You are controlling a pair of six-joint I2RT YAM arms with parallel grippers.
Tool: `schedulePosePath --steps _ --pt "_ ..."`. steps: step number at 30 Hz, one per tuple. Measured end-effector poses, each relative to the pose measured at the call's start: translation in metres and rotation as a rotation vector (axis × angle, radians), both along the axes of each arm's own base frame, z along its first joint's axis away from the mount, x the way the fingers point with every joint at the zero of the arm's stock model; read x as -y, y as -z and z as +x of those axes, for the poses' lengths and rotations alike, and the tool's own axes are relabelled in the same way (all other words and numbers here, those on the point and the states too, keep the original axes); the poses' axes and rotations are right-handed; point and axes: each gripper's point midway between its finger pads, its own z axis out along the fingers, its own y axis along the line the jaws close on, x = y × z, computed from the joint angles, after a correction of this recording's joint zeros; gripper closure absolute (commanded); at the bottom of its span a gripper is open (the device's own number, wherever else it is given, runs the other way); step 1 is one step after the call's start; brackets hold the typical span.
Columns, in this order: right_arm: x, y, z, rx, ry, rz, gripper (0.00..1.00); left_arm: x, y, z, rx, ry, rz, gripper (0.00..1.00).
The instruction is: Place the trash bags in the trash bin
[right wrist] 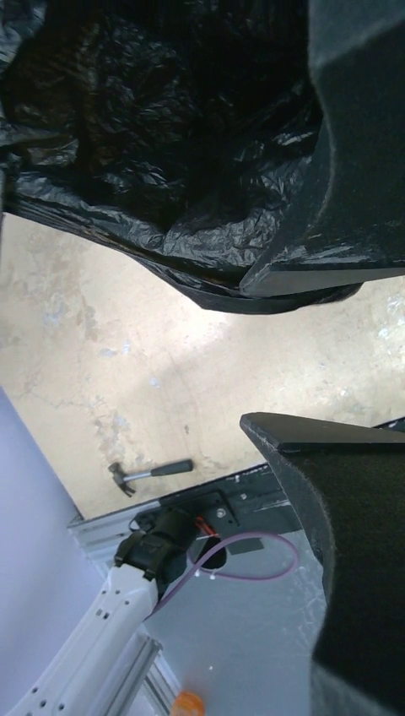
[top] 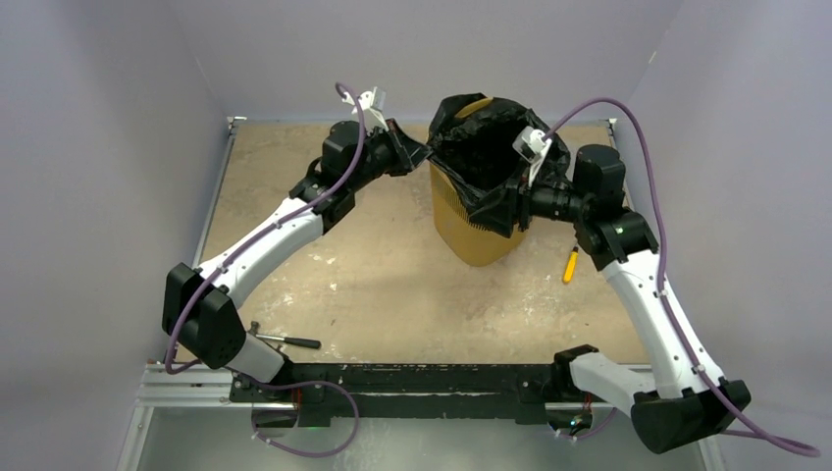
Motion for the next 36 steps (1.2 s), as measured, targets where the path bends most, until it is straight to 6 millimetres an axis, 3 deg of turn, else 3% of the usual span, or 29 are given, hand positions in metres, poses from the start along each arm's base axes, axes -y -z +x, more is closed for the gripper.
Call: schedulePosePath --steps 14,21,36 --pt "0.009 -0.07 -0.018 0.16 0.084 0.127 0.4 -0.011 0.011 -0.001 0.012 -0.022 -0.007 1.0" --pt "0.015 -0.07 -0.008 0.156 0.162 0.125 0.4 -0.01 0.014 0.0 0.033 -0.016 -0.023 1.0" --pt "0.023 -0.072 -0.001 0.158 0.234 0.124 0.4 -0.001 0.04 0.008 0.02 0.004 -0.046 1.0"
